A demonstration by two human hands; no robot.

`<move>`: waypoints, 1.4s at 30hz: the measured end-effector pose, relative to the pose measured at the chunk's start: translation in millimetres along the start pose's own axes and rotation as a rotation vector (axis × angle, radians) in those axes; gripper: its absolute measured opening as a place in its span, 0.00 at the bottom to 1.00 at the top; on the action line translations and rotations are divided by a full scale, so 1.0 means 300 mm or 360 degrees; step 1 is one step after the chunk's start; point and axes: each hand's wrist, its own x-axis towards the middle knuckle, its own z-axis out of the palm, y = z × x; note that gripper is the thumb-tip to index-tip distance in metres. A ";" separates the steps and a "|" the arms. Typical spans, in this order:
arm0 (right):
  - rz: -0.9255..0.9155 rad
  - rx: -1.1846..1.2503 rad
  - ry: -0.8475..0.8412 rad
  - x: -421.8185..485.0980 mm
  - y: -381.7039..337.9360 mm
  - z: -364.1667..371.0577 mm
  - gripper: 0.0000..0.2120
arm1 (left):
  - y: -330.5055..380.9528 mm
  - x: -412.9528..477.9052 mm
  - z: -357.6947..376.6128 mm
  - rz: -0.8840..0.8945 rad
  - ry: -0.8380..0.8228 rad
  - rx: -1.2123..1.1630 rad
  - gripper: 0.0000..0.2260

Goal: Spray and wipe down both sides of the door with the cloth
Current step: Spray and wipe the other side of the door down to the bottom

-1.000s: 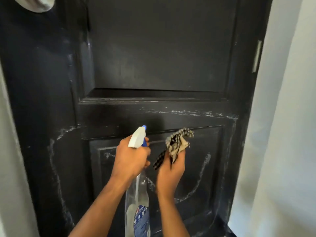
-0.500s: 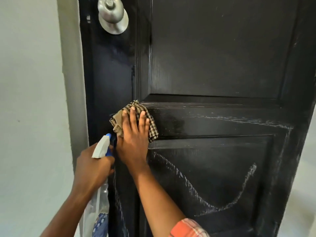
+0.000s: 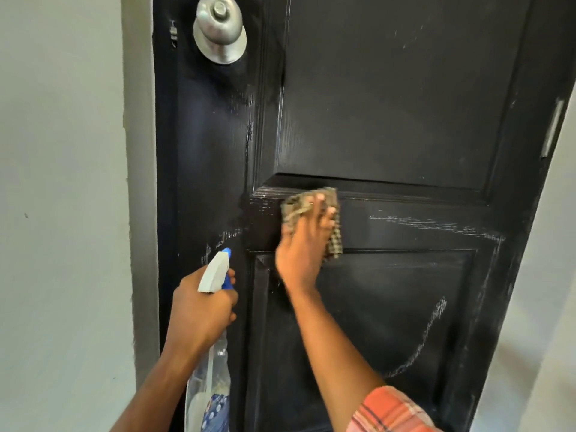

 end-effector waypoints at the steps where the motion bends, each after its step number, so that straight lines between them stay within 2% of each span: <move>1: -0.0219 -0.0047 -0.0066 -0.021 -0.048 0.025 0.30 | 0.002 0.003 -0.010 0.0023 0.0007 0.0017 0.12; 4: -0.0717 -0.0189 -0.0302 -0.068 -0.119 0.052 0.31 | 0.015 0.025 -0.019 0.0093 -0.0009 0.0086 0.11; 7: -0.0762 -0.0205 -0.0326 -0.040 -0.012 0.027 0.30 | 0.023 0.059 0.008 0.0114 -0.0006 0.0141 0.10; 10: -0.0403 -0.0290 -0.0097 0.014 0.222 -0.040 0.34 | 0.031 0.067 0.083 0.0084 -0.0046 0.0104 0.10; 15: 0.0407 -0.0014 0.0157 0.175 0.633 -0.244 0.30 | 0.048 0.061 0.283 0.0029 -0.0120 0.0019 0.10; 18: 0.0558 0.0055 0.0251 0.225 0.681 -0.261 0.27 | 0.054 0.049 0.421 0.0038 -0.0195 0.0001 0.10; 20: 0.0378 0.0042 0.0263 0.212 0.629 -0.221 0.29 | 0.063 0.049 0.517 0.0040 -0.0215 -0.0031 0.10; 24: -0.0491 -0.0026 -0.0067 0.122 0.526 -0.153 0.31 | 0.072 0.077 0.656 0.0001 -0.0135 -0.0082 0.12; 26: -0.0707 -0.0086 -0.0179 0.131 0.575 -0.181 0.30 | 0.078 0.081 0.709 0.0024 -0.0146 -0.0043 0.10; 28: -0.0764 -0.0177 -0.0175 0.169 0.698 -0.218 0.31 | 0.086 0.074 0.778 0.0041 -0.0205 -0.0018 0.10; 30: -0.0598 -0.0179 -0.0025 0.225 0.846 -0.265 0.34 | 0.097 0.070 0.842 0.0039 -0.0257 0.0007 0.12; 33: -0.0101 -0.0078 0.0213 0.310 1.082 -0.378 0.32 | 0.113 0.070 0.912 0.0066 -0.0346 0.0038 0.13; 38: 0.0660 0.0198 0.0337 0.457 1.337 -0.541 0.28 | 0.159 0.074 0.992 0.0102 -0.0435 0.0010 0.13; 40: 0.0778 0.0201 0.0399 0.474 1.327 -0.546 0.27 | 0.175 0.079 1.015 0.0113 -0.0443 -0.0012 0.13; 42: 0.0702 0.0142 0.0447 0.462 1.254 -0.518 0.25 | 0.184 0.082 1.028 0.0119 -0.0441 -0.0014 0.13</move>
